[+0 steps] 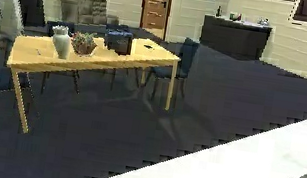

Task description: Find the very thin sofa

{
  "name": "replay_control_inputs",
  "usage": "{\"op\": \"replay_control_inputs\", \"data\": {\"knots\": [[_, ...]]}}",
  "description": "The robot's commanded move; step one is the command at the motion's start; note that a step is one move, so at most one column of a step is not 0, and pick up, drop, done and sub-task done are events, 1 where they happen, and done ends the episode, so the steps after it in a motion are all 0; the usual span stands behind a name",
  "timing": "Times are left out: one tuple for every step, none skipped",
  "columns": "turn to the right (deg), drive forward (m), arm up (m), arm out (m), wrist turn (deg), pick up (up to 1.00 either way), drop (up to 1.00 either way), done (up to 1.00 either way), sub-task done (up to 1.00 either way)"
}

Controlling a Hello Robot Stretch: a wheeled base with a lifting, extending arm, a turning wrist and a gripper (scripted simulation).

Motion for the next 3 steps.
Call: {"op": "replay_control_inputs", "data": {"knots": [[45.0,0.0,0.0,0.0,0.0,0.0,0.0,0.0,0.0],[21.0,0.0,0.0,0.0,0.0,0.0,0.0,0.0,0.0],[0.0,1.0,0.0,0.0,0.0,0.0,0.0,0.0,0.0]]}}
